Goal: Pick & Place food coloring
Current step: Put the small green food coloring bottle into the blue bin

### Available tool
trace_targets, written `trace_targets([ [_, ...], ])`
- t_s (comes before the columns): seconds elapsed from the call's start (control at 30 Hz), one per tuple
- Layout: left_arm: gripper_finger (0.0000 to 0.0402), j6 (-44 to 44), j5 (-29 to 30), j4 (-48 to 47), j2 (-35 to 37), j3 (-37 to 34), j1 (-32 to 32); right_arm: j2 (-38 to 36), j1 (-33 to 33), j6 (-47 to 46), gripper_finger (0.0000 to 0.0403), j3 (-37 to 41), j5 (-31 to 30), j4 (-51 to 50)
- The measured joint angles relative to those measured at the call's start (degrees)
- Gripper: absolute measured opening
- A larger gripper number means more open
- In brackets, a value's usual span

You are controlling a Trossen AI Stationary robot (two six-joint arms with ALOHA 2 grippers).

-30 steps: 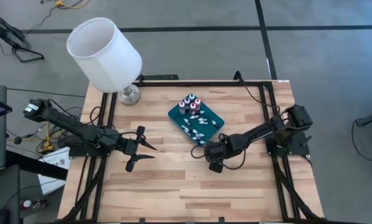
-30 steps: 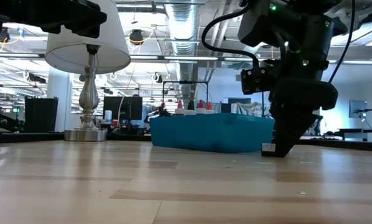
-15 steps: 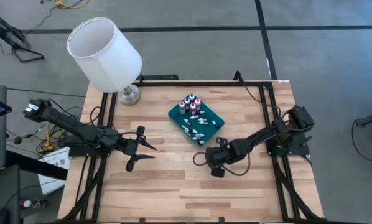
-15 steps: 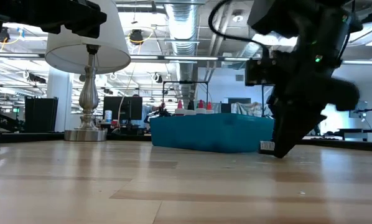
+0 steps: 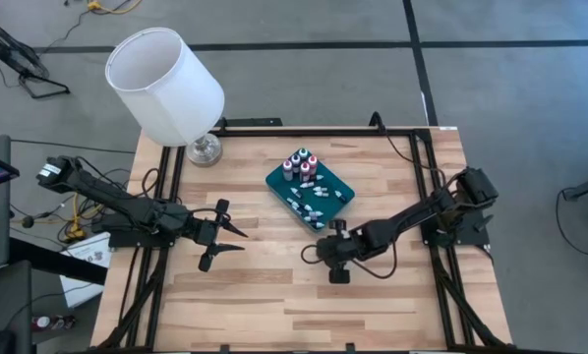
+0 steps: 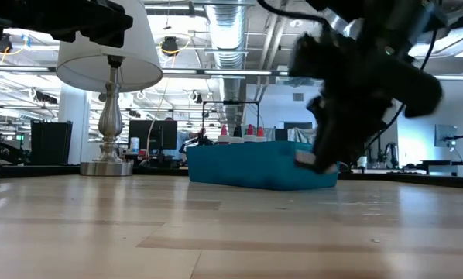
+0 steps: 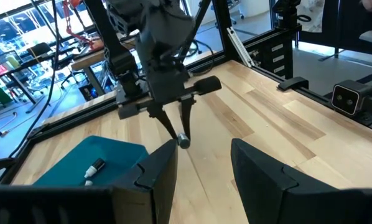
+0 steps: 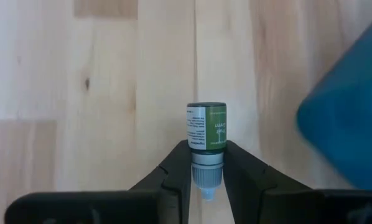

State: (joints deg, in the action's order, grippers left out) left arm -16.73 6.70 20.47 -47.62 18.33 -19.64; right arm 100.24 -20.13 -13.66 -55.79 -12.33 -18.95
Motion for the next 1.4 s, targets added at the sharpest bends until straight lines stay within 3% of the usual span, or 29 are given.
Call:
trace_targets([
  [0.27, 0.0145, 0.00, 0.00, 0.00, 0.00, 0.00, 0.00, -0.08, 0.30, 10.05, 0.0068, -9.06, -0.71, -5.18],
  [0.47, 0.0145, 0.00, 0.00, 0.00, -0.01, 0.00, 0.00, -0.15, 3.36, 12.69, 0.0069, -14.41, -9.04, -12.66],
  [0.63, 0.0145, 0.00, 0.00, 0.00, 0.00, 0.00, 0.00, -0.19, 9.65, 8.38, 0.0074, -15.06, -14.38, -18.75],
  [0.8, 0.0145, 0.07, 0.00, 0.00, 0.00, 0.00, 0.00, -0.19, 17.45, 0.30, 0.0075, -14.67, -14.45, -22.05],
  [0.93, 0.0145, 0.85, 0.00, 0.00, 0.00, 0.00, 0.00, -0.18, 21.12, -0.33, 0.0076, -13.99, -12.06, -20.35],
  [1.27, 0.0145, 2.95, 0.00, 0.00, 0.00, 0.00, 0.00, 0.27, 22.14, 1.73, 0.0079, -13.99, -8.50, -17.85],
  [1.4, 0.0145, 4.16, -0.02, 0.00, 0.00, 0.00, 0.00, 0.27, 21.38, 4.11, 0.0099, -13.99, -8.50, -16.11],
])
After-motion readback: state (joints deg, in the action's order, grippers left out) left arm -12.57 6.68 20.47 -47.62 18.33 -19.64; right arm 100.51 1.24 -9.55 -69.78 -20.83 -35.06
